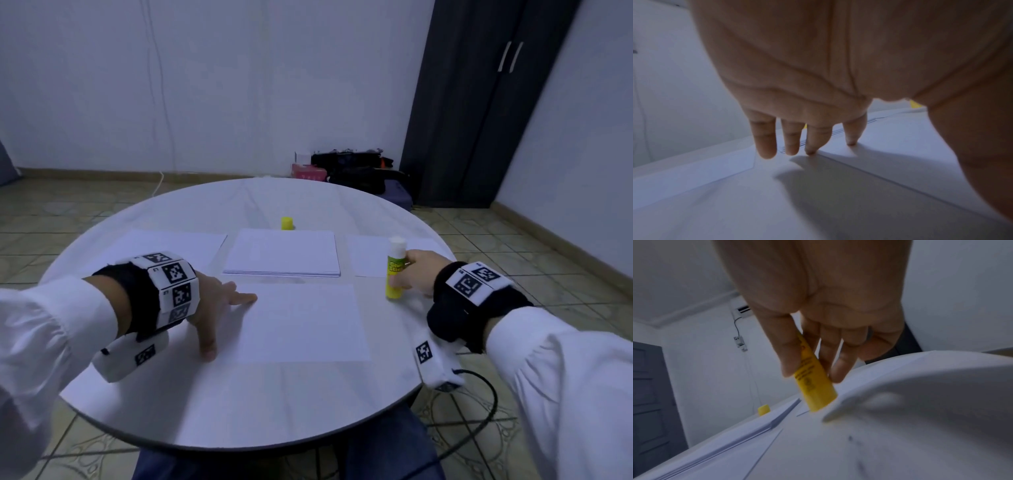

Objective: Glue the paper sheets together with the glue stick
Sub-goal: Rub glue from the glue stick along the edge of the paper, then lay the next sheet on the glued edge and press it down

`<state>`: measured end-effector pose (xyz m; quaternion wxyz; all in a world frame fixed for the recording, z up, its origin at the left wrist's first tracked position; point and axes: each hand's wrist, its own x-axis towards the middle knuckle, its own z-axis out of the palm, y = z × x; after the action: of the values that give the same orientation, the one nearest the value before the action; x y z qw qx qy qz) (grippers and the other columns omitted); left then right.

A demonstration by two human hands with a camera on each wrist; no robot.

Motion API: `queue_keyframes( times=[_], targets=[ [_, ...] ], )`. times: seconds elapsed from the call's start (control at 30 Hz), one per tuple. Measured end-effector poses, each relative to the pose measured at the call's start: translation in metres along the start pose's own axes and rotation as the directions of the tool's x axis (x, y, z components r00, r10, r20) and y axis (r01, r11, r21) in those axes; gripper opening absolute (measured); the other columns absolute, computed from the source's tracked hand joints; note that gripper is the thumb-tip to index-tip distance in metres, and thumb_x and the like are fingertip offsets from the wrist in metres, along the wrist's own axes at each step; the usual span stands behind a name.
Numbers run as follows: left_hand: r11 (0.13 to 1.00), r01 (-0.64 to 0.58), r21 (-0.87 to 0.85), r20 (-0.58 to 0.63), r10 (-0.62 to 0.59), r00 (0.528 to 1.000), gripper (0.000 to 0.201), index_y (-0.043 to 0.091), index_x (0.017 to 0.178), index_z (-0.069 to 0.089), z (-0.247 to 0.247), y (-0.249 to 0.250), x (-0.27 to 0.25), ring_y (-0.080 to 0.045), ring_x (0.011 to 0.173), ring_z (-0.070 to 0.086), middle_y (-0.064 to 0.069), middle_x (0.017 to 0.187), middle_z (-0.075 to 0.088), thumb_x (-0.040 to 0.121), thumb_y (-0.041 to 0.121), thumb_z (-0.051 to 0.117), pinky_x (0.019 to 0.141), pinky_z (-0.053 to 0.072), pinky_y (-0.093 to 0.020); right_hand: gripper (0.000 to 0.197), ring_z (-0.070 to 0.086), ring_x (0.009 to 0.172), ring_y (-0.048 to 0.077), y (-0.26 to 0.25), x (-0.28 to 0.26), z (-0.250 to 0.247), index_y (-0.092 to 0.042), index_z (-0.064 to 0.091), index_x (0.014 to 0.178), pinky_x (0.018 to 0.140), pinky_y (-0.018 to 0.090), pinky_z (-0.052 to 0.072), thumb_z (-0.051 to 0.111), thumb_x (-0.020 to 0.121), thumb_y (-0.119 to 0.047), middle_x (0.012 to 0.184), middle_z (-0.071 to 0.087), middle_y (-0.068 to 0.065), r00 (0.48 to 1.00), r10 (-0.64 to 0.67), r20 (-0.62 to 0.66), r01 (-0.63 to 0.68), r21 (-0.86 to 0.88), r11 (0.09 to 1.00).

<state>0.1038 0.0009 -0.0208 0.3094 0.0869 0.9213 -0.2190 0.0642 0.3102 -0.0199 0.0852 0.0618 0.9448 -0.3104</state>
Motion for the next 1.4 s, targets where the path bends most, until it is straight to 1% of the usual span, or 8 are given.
queue_keyframes(
  times=[0.1, 0.37, 0.7, 0.87, 1.1, 1.23, 1.33, 1.4],
  targets=[
    [0.999, -0.010, -0.035, 0.008, 0.011, 1.000, 0.120, 0.045, 0.148, -0.010, 0.004, -0.007, 0.007, -0.013, 0.143, 0.025, 0.007, 0.161, -0.007, 0.068, 0.051, 0.079, 0.111, 0.031, -0.032, 0.027, 0.060, 0.098, 0.026, -0.002, 0.005, 0.003, -0.012, 0.062, 0.105, 0.084, 0.032, 0.047, 0.071, 0.081, -0.022, 0.103, 0.065, 0.008, 0.997, 0.072, 0.019, -0.071, -0.087, 0.994],
    [0.989, -0.034, -0.147, -0.043, 0.028, 0.999, 0.128, 0.041, 0.149, -0.014, 0.017, -0.018, 0.017, -0.011, 0.145, 0.020, 0.009, 0.160, -0.007, 0.063, 0.055, 0.081, 0.116, 0.022, -0.035, 0.038, 0.063, 0.092, 0.024, -0.006, -0.008, 0.006, -0.009, 0.059, 0.104, 0.086, 0.033, 0.046, 0.075, 0.076, -0.030, 0.101, 0.067, 0.009, 0.982, 0.182, 0.053, -0.164, -0.244, 0.956],
    [0.922, 0.075, -0.380, -0.131, -0.134, 0.982, 0.104, 0.033, 0.152, 0.005, 0.016, -0.070, 0.008, -0.017, 0.143, 0.026, 0.005, 0.156, 0.026, 0.075, 0.061, 0.068, 0.115, 0.020, -0.032, 0.035, 0.038, 0.042, 0.011, -0.078, -0.063, 0.020, -0.017, 0.051, 0.058, 0.044, 0.019, 0.032, 0.061, 0.086, -0.035, 0.028, 0.044, -0.011, 0.966, 0.060, 0.253, 0.081, -0.513, 0.854],
    [0.898, 0.198, -0.394, -0.123, -0.265, 0.956, 0.086, 0.020, 0.153, 0.013, 0.022, -0.126, 0.028, -0.018, 0.146, 0.020, 0.000, 0.158, 0.021, 0.088, 0.057, 0.055, 0.116, 0.018, -0.031, 0.035, 0.045, 0.052, 0.010, -0.160, -0.028, 0.061, -0.015, 0.051, 0.064, 0.049, 0.021, 0.035, 0.059, 0.088, -0.038, 0.064, 0.057, -0.006, 0.939, -0.147, 0.311, 0.298, -0.518, 0.802],
    [0.816, 0.297, -0.495, -0.100, -0.393, 0.914, 0.062, 0.021, 0.149, 0.031, 0.046, -0.199, 0.070, -0.021, 0.141, 0.031, -0.003, 0.154, 0.032, 0.096, 0.050, 0.045, 0.110, 0.028, -0.029, 0.040, 0.051, 0.079, 0.023, -0.254, 0.048, 0.137, -0.016, 0.043, 0.065, 0.069, 0.028, 0.039, 0.062, 0.086, -0.043, 0.065, 0.044, -0.003, 0.929, -0.255, 0.270, 0.367, -0.566, 0.738],
    [0.862, 0.326, -0.388, -0.038, -0.368, 0.929, 0.048, 0.034, 0.092, 0.066, 0.078, -0.238, 0.142, -0.013, 0.089, 0.060, 0.009, 0.096, 0.066, 0.083, 0.075, 0.043, 0.078, 0.044, -0.022, 0.045, 0.054, 0.095, 0.024, -0.271, 0.080, 0.169, -0.022, 0.054, 0.087, 0.076, 0.030, 0.037, 0.058, 0.077, -0.065, 0.085, 0.051, -0.004, 0.922, -0.249, 0.296, 0.386, -0.665, 0.639],
    [0.878, 0.296, -0.375, -0.039, -0.334, 0.942, 0.035, 0.020, 0.124, 0.061, 0.060, -0.225, 0.105, -0.018, 0.114, 0.055, 0.003, 0.125, 0.060, 0.099, 0.039, 0.046, 0.081, 0.036, -0.019, 0.063, 0.053, 0.092, 0.026, -0.280, 0.093, 0.183, -0.023, 0.060, 0.100, 0.077, 0.032, 0.039, 0.056, 0.067, -0.077, 0.097, 0.057, 0.001, 0.928, -0.208, 0.310, 0.371, -0.702, 0.608],
    [0.897, 0.264, -0.354, -0.106, -0.319, 0.942, 0.031, 0.023, 0.118, 0.063, 0.054, -0.221, 0.101, -0.016, 0.100, 0.054, 0.005, 0.123, 0.060, 0.095, 0.041, 0.053, 0.081, 0.037, -0.022, 0.074, 0.054, 0.093, 0.026, -0.284, 0.101, 0.188, -0.024, 0.060, 0.107, 0.077, 0.033, 0.039, 0.056, 0.060, -0.082, 0.106, 0.058, 0.001, 0.930, -0.160, 0.331, 0.359, -0.726, 0.586]
  ],
)
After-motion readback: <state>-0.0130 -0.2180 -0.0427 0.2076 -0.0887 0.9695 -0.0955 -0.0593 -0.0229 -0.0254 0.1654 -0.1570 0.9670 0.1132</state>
